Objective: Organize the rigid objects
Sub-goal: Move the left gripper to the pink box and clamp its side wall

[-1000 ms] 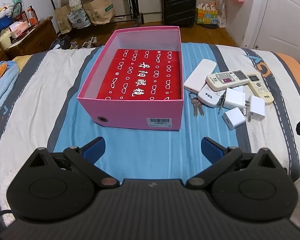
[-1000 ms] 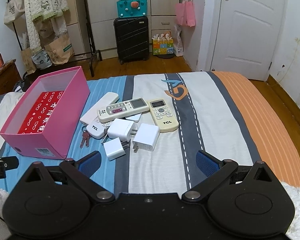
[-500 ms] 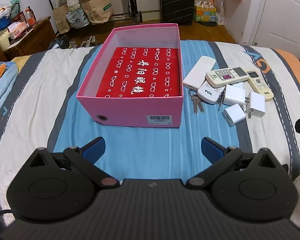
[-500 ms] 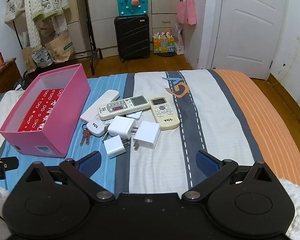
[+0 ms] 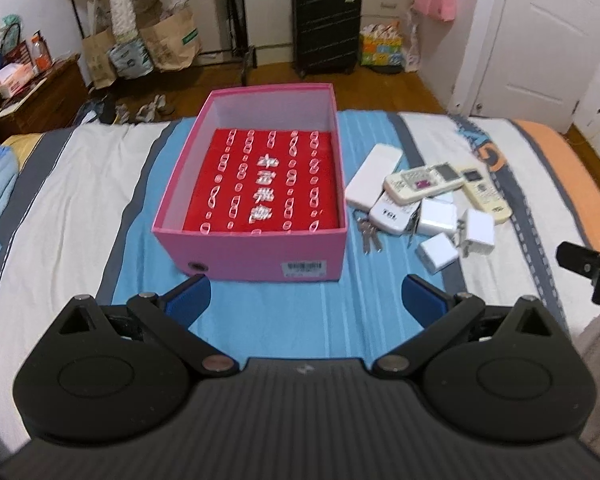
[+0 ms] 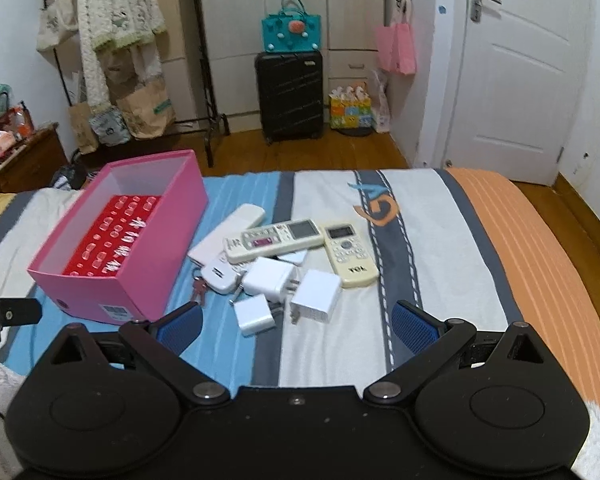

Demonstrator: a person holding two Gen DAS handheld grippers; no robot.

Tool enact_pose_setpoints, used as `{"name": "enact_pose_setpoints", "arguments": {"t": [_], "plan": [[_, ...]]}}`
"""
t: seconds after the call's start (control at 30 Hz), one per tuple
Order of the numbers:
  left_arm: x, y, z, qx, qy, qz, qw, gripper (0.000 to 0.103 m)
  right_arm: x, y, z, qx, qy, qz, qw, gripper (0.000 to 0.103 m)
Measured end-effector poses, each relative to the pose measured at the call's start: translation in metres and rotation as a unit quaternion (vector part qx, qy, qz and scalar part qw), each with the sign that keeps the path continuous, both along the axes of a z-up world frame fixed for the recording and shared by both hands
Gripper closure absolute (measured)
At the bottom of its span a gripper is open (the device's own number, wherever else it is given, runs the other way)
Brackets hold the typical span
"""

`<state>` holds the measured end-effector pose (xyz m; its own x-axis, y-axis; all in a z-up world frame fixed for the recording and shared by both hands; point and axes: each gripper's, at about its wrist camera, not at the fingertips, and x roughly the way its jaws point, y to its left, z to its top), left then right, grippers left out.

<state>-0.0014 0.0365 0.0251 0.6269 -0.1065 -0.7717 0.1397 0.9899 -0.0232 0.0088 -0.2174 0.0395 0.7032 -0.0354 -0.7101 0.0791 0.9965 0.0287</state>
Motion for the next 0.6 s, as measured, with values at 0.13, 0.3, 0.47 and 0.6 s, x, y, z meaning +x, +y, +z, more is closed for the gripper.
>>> {"name": "enact_pose_setpoints", "arguments": {"t": [0.13, 0.3, 0.47, 0.6], "plan": [[0.007, 0.02, 0.011, -0.046, -0.036, -0.027, 0.9979, 0.0, 0.004, -0.005, 0.006, 0.039, -0.041, 0.042, 0.998, 0.001], [0.047, 0.039, 0.018, 0.007, -0.03, -0.021, 0.9993, 0.0, 0.038, 0.001, 0.003, 0.02, -0.028, 0.098, 0.995, 0.001], [0.115, 0.066, 0.014, 0.023, 0.005, -0.028, 0.9993, 0.001, 0.092, 0.007, -0.005, 0.035, 0.043, 0.133, 0.99, 0.002], [0.168, 0.085, -0.003, 0.031, 0.035, -0.012, 0.9989, 0.003, 0.138, 0.008, -0.011, 0.063, 0.092, 0.13, 0.985, 0.002]]}}
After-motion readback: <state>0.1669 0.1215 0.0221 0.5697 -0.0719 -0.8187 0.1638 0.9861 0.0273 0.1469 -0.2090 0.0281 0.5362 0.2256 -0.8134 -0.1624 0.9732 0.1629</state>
